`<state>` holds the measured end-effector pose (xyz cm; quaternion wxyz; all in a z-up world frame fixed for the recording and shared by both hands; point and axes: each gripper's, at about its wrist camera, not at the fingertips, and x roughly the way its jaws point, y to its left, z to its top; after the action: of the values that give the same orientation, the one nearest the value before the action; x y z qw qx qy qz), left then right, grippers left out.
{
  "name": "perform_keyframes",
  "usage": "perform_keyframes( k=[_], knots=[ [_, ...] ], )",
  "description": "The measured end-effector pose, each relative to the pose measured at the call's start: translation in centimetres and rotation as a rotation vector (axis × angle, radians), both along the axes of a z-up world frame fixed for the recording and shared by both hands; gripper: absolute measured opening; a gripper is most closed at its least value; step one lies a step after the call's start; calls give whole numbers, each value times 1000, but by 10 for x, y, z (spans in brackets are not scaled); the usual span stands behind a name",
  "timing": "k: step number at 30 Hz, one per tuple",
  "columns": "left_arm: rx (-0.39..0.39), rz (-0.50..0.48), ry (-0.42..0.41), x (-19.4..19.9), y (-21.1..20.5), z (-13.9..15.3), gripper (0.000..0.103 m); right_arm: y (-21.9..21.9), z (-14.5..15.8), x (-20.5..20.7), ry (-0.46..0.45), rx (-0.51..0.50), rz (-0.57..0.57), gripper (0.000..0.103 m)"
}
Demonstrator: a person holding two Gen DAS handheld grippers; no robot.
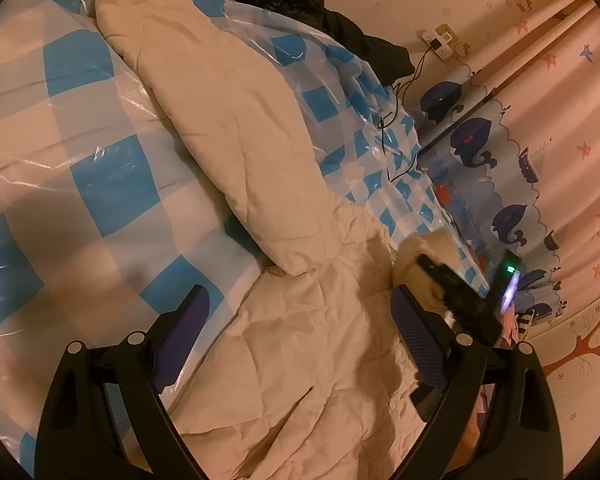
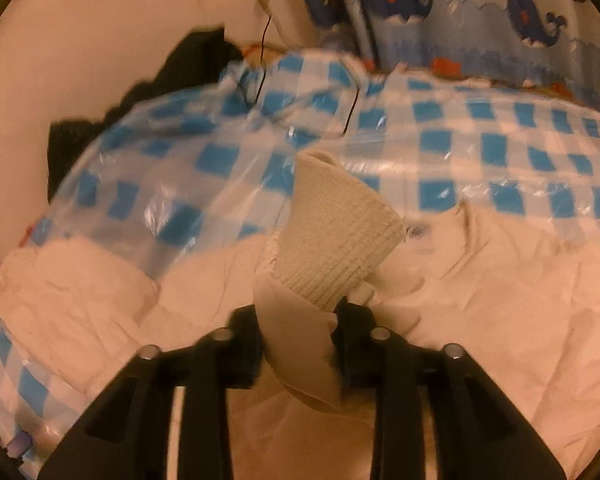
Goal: Fold large clothes
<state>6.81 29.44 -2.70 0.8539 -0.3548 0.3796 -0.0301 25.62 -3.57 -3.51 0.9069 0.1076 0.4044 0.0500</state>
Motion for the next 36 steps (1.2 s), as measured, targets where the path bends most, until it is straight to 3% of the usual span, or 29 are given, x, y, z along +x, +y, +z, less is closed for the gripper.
perform_keyframes(
  k=[2,5,7,9,12,16,20,22,23,25,26,28,31,32,34,35,36],
  knots=[
    [-3,-1,4,1,0,-1,88,12,-11,4,26,9,30,58],
    [-12,-6,13,2,0,-3,88,33,-30,10,108,38,107,68],
    [-12,-11,17,2,-1,-4,88,42,-36,11,140,75,159,70],
    [-9,-12,21,2,0,-5,88,38,-24,2,76,140,173,70],
    [-12,-4,27,2,3,-6,88,8,-6,-16,-21,262,101,78],
    [-28,-3,44,2,4,-11,88,-14,-26,-10,39,293,58,78],
    [-23,-6,50,4,2,-13,88,-14,-43,3,15,436,54,78],
    [-13,-3,50,5,2,-13,88,-2,-54,13,48,470,75,79],
    [-12,-2,53,6,2,-14,88,12,-62,21,93,437,100,86],
    [-9,-2,64,8,2,-16,88,36,-73,31,187,313,142,89],
    [-8,-4,68,8,2,-17,88,44,-71,31,186,254,160,89],
    [-9,-2,70,9,3,-18,88,43,-59,24,140,275,166,89],
    [-8,9,64,8,5,-16,88,32,-35,0,-7,318,164,89],
    [-8,15,61,8,6,-16,88,34,-39,1,20,290,165,89],
    [-5,16,64,9,6,-17,88,42,-67,22,221,256,196,89],
    [1,13,65,10,7,-17,88,39,-69,23,240,258,190,88],
    [6,13,61,10,9,-16,88,32,-58,19,201,296,174,88]
  ],
)
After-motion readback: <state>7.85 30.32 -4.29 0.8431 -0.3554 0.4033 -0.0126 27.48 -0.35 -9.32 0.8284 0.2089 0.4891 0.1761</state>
